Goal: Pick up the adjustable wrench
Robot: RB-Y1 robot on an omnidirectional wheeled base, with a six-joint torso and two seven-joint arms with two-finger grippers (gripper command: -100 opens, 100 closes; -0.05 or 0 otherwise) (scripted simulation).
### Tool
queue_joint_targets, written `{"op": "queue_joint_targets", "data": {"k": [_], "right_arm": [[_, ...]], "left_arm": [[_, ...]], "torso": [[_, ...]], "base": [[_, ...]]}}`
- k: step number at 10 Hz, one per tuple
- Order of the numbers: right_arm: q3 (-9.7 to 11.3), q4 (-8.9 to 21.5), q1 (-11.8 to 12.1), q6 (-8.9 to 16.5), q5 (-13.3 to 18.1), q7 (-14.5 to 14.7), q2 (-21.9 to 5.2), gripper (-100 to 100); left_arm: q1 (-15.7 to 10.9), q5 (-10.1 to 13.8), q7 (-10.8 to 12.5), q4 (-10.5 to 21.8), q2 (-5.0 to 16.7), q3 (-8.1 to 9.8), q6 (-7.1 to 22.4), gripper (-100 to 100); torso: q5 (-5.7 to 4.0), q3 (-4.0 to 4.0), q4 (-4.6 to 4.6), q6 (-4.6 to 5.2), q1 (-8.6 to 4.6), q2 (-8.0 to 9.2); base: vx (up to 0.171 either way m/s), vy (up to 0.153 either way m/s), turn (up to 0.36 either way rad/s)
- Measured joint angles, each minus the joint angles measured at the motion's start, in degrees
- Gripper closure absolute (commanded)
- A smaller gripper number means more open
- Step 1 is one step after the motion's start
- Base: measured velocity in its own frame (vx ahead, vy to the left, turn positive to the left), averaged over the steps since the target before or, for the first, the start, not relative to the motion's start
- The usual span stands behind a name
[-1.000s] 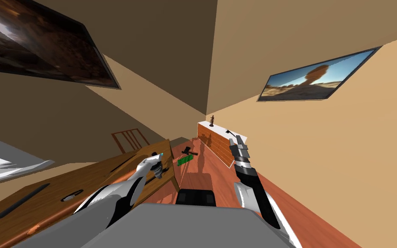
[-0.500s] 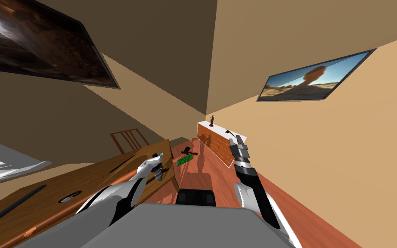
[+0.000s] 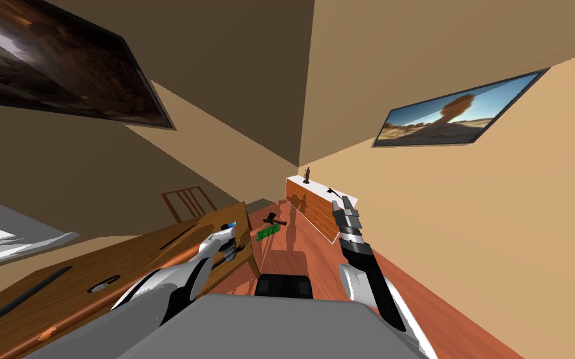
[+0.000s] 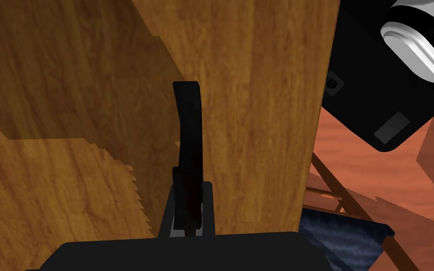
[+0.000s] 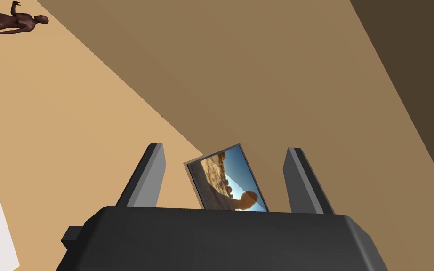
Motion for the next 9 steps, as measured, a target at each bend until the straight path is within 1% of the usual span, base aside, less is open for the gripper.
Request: {"op": "queue_joint_targets", "data": {"k": [2, 3, 4, 7, 8, 9], "right_arm": [[0.0, 0.0, 0.0, 0.0, 0.0, 0.0, 0.0, 0], [0.0, 0.0, 0.0, 0.0, 0.0, 0.0, 0.0, 0], [0.0, 0.0, 0.0, 0.0, 0.0, 0.0, 0.0, 0], [0.0, 0.0, 0.0, 0.0, 0.0, 0.0, 0.0, 0], [0.0, 0.0, 0.0, 0.0, 0.0, 0.0, 0.0, 0], [0.0, 0.0, 0.0, 0.0, 0.0, 0.0, 0.0, 0]], "left_arm": [[0.0, 0.0, 0.0, 0.0, -0.1, -0.01, 0.1, 100], [0.0, 0.0, 0.0, 0.0, -0.1, -0.02, 0.1, 0], [0.0, 0.0, 0.0, 0.1, -0.1, -0.02, 0.1, 100], [0.1, 0.2, 0.2, -2.9, 0.7, 0.30, 3.3, 100], [-0.8, 0.2, 0.1, -2.5, 1.3, 0.44, 4.1, 100], [-0.9, 0.2, 0.1, -2.5, 1.4, 0.46, 4.1, 0]], "torso": [[0.01, -0.02, 0.01, 0.01, 0.09, -0.06], [0.01, -0.03, 0.01, 0.00, 0.09, -0.06], [0.01, -0.03, 0.01, 0.00, 0.09, -0.06], [-0.01, 0.00, 0.03, 0.03, 0.12, -0.03], [0.00, -0.02, 0.01, 0.03, 0.12, -0.05], [0.04, -0.04, -0.02, 0.03, 0.11, -0.06]], "base": [[0.000, 0.000, 0.000], [0.000, 0.000, 0.000], [0.002, 0.010, -0.027], [-0.009, 0.010, -0.025], [0.000, 0.000, 0.000], [0.000, 0.000, 0.000]]}}
